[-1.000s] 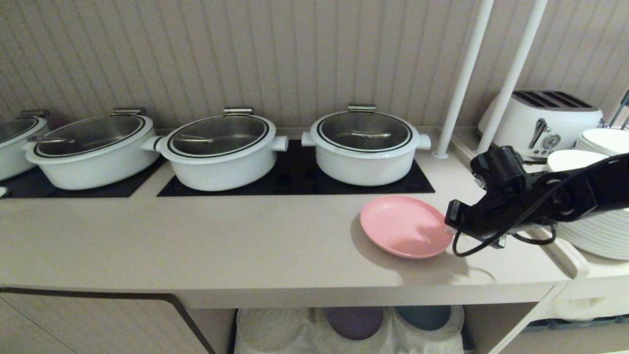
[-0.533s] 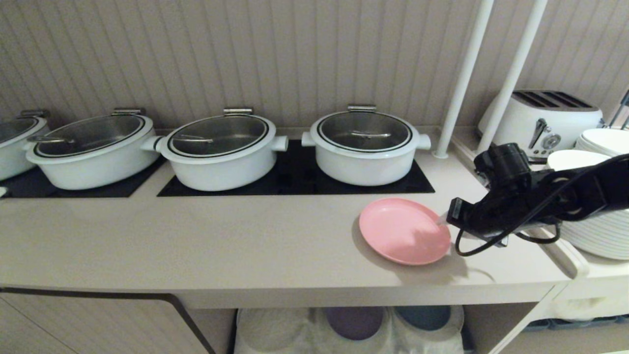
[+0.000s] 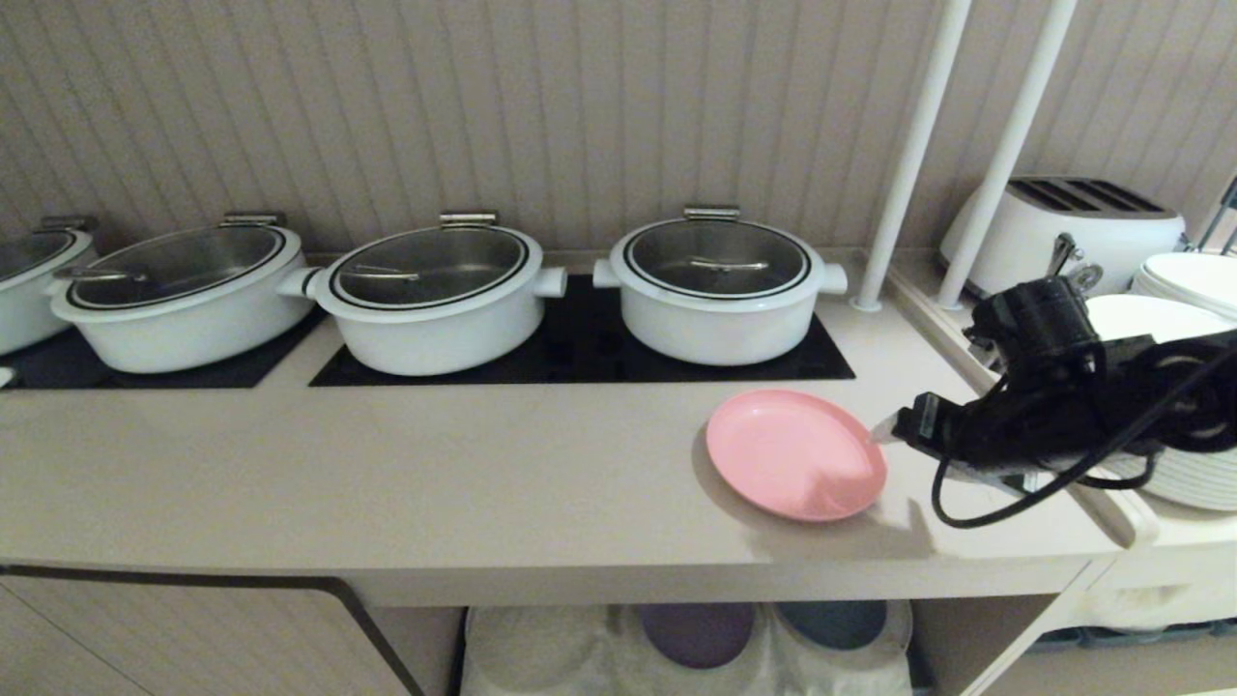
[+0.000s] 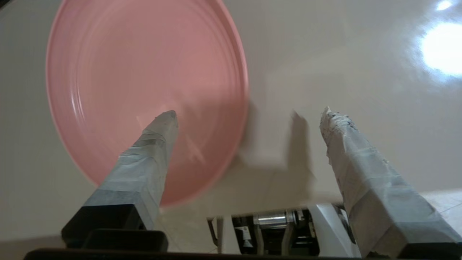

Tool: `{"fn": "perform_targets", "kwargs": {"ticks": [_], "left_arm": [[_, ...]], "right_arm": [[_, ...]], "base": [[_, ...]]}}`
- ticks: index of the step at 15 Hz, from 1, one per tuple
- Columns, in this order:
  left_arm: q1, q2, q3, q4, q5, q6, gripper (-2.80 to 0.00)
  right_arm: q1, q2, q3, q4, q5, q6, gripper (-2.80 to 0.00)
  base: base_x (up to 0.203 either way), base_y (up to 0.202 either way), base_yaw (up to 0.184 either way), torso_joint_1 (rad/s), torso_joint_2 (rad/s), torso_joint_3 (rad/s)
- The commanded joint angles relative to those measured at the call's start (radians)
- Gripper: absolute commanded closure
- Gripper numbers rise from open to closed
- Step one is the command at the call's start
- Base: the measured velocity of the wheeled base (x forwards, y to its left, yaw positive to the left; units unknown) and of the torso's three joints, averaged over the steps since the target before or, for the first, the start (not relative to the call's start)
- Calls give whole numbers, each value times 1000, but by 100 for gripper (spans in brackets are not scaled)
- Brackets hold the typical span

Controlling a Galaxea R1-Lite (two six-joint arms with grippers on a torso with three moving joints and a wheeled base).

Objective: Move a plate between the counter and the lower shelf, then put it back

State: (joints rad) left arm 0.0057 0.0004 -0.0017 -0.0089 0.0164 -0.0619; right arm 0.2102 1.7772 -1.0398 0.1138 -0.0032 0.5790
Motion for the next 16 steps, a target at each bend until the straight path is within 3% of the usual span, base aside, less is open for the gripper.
{"fn": "perform_targets", "kwargs": {"ticks": [1, 5, 11, 12, 16], "left_arm": [[0, 1, 0, 0, 0, -1, 0], [0, 1, 0, 0, 2, -1, 0], [0, 1, 0, 0, 0, -1, 0], [0, 1, 0, 0, 0, -1, 0], [0, 1, 0, 0, 1, -1, 0]], "right_arm": [[1, -114, 65, -1, 0, -34, -280], [2, -247, 157, -5, 1, -101, -280], [1, -309, 182, 4, 0, -150, -280], [1, -319, 200, 2, 0, -150, 0], [6, -379, 285, -8, 2, -177, 0]], "base": [[0, 0, 0, 0, 0, 0], [0, 0, 0, 0, 0, 0], [0, 0, 0, 0, 0, 0], [0, 0, 0, 0, 0, 0], [0, 0, 0, 0, 0, 0]]}}
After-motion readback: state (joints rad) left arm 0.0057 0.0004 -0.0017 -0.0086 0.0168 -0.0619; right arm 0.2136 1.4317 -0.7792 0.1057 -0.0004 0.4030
